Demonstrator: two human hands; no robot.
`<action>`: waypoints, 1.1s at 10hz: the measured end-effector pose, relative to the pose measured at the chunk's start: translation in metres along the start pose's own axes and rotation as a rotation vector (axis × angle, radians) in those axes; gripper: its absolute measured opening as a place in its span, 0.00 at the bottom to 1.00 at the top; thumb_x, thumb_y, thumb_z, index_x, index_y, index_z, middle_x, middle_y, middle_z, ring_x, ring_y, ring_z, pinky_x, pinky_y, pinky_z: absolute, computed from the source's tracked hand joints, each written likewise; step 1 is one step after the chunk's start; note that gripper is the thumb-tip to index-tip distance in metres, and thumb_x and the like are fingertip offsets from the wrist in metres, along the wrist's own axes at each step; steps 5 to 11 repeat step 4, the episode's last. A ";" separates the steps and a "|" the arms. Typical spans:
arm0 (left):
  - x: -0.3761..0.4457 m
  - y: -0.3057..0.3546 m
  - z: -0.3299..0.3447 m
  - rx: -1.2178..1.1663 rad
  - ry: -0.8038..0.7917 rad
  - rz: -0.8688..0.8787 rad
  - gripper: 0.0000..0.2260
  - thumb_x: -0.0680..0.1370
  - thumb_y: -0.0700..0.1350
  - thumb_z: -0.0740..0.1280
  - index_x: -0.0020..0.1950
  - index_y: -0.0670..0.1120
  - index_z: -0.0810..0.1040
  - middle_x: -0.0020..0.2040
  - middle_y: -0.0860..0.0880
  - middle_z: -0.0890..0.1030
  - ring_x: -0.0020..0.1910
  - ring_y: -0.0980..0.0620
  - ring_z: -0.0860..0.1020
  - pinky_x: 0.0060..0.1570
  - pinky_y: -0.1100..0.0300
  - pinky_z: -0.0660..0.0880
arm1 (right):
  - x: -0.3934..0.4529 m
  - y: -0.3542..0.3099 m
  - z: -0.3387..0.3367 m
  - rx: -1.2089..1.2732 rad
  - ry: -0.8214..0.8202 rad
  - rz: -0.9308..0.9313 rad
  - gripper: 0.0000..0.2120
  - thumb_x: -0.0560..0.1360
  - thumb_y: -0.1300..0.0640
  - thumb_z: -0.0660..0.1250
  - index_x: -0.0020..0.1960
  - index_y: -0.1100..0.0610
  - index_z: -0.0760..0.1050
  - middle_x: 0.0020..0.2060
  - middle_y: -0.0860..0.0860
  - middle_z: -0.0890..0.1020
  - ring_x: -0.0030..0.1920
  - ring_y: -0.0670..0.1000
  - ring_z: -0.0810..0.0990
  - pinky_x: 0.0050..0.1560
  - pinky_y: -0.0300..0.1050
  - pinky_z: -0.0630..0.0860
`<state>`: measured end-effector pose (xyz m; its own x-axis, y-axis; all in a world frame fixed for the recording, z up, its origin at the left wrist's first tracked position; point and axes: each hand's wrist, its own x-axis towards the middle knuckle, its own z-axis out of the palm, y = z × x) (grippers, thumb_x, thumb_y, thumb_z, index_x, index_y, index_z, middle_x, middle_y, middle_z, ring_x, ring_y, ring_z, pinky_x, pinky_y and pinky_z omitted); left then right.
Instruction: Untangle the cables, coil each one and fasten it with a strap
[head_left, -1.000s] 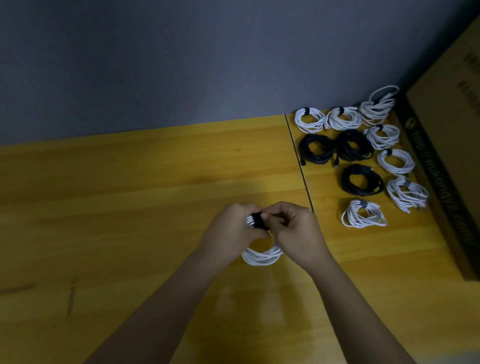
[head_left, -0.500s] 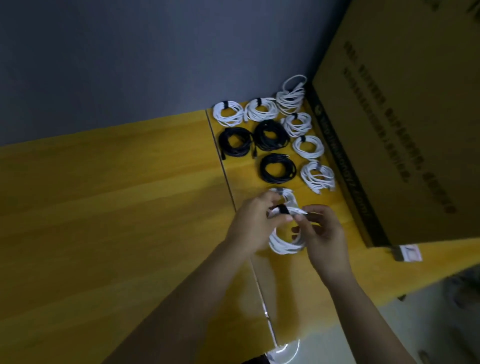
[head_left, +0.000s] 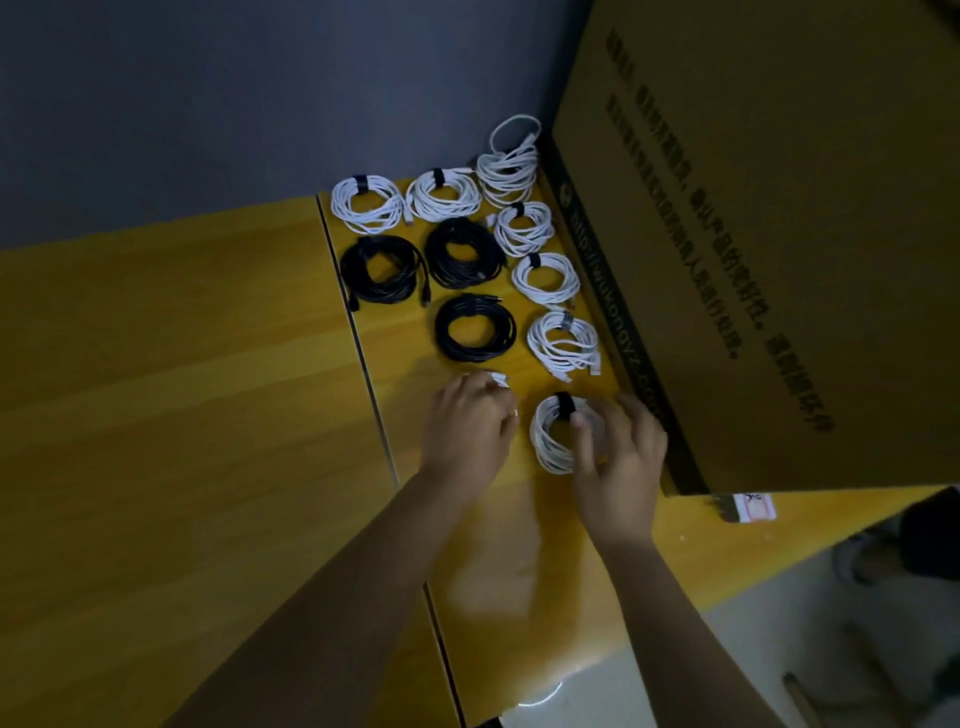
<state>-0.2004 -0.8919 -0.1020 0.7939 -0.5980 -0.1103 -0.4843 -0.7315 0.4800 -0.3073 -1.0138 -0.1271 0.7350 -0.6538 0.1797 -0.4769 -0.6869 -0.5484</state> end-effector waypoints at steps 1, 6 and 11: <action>0.000 -0.001 -0.003 0.000 -0.014 -0.024 0.10 0.81 0.50 0.61 0.55 0.49 0.80 0.57 0.49 0.75 0.60 0.47 0.70 0.57 0.56 0.67 | -0.009 0.006 -0.001 -0.066 -0.019 -0.145 0.17 0.75 0.43 0.62 0.48 0.55 0.80 0.49 0.55 0.77 0.51 0.56 0.70 0.50 0.47 0.63; -0.009 -0.006 -0.046 0.007 -0.038 -0.065 0.11 0.81 0.50 0.62 0.60 0.48 0.78 0.59 0.47 0.75 0.62 0.46 0.71 0.58 0.54 0.69 | -0.007 -0.019 -0.007 -0.085 -0.024 -0.133 0.11 0.72 0.48 0.65 0.46 0.54 0.80 0.45 0.55 0.77 0.47 0.57 0.70 0.44 0.50 0.69; -0.009 -0.006 -0.046 0.007 -0.038 -0.065 0.11 0.81 0.50 0.62 0.60 0.48 0.78 0.59 0.47 0.75 0.62 0.46 0.71 0.58 0.54 0.69 | -0.007 -0.019 -0.007 -0.085 -0.024 -0.133 0.11 0.72 0.48 0.65 0.46 0.54 0.80 0.45 0.55 0.77 0.47 0.57 0.70 0.44 0.50 0.69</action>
